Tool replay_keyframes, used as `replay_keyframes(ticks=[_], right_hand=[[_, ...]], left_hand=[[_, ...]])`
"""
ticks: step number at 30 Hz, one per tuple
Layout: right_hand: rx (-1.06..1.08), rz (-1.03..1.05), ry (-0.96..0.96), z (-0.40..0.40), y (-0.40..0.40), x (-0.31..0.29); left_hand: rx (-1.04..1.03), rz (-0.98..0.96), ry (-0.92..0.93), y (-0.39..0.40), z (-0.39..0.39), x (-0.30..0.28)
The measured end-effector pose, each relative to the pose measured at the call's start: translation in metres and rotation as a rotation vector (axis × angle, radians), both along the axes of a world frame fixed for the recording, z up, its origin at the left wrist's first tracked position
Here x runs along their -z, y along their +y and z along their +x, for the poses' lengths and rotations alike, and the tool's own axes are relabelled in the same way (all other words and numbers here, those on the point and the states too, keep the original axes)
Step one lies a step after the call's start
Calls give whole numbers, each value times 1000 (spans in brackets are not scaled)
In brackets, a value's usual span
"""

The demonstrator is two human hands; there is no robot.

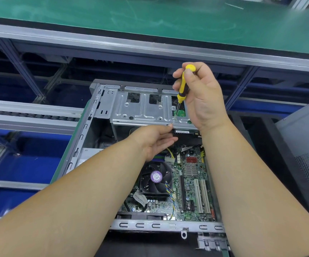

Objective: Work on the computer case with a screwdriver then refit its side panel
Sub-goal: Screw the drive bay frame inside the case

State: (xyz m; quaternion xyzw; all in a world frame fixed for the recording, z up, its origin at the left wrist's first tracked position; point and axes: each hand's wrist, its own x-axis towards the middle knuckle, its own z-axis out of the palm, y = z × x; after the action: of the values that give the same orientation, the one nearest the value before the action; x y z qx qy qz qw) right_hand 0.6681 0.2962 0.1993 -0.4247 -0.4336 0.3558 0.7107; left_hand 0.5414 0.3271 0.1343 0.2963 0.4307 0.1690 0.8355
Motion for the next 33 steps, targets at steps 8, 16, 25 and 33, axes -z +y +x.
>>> replay_keyframes(ticks=[8, 16, 25, 33], right_hand=[[-14, -17, 44, -2, -2, 1], [52, -53, 22, -4, -3, -7], [154, -99, -25, -5, -3, -12], [238, -108, -43, -6, -4, -13]], left_hand=[[0, -6, -7, 0, 0, 1], [-1, -4, -6, 0, 0, 1], [4, 0, -5, 0, 0, 0], [1, 6, -2, -1, 0, 0]])
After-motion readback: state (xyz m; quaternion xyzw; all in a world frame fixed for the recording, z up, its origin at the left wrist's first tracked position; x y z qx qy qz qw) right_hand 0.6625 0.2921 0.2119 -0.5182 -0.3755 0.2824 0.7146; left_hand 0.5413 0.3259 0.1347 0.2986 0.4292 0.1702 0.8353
